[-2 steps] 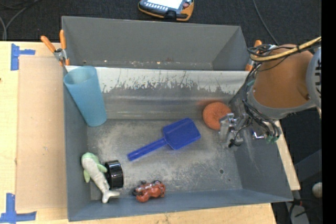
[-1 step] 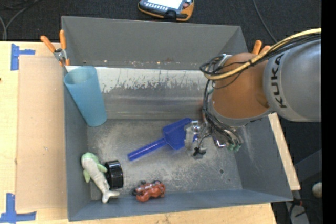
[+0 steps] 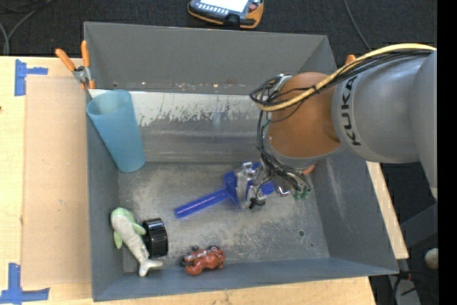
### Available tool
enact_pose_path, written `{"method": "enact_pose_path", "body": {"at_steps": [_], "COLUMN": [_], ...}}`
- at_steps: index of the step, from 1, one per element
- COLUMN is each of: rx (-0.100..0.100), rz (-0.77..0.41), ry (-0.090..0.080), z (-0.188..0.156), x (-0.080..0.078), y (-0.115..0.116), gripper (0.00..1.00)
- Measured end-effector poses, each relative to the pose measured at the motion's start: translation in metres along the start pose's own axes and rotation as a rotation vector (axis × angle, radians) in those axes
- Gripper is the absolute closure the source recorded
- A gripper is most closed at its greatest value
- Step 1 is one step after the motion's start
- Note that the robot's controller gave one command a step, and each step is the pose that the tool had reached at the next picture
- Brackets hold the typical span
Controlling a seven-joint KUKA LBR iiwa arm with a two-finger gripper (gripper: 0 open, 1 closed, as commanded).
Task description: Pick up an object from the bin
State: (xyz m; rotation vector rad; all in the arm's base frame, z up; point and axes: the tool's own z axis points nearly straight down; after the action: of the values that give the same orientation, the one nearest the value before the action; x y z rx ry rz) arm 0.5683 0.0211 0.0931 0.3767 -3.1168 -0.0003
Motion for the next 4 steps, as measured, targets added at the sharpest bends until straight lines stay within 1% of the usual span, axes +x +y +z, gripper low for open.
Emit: {"method": "enact_pose_path", "body": {"at_steps": [1, 2, 3, 4], "rx": [-0.001, 0.003, -0.003, -0.003], "rz": [-0.056, -0.008, -0.043, -0.043], "ry": [-0.013, -0.009, -0.014, -0.014], "z": [0.019, -0.020, 0.022, 0.022], "x": [0.006, 0.012, 0.008, 0.009], "y": [0.031, -0.002, 0.009, 0.009], "gripper": [1.00, 1.00, 0.00, 1.00]}}
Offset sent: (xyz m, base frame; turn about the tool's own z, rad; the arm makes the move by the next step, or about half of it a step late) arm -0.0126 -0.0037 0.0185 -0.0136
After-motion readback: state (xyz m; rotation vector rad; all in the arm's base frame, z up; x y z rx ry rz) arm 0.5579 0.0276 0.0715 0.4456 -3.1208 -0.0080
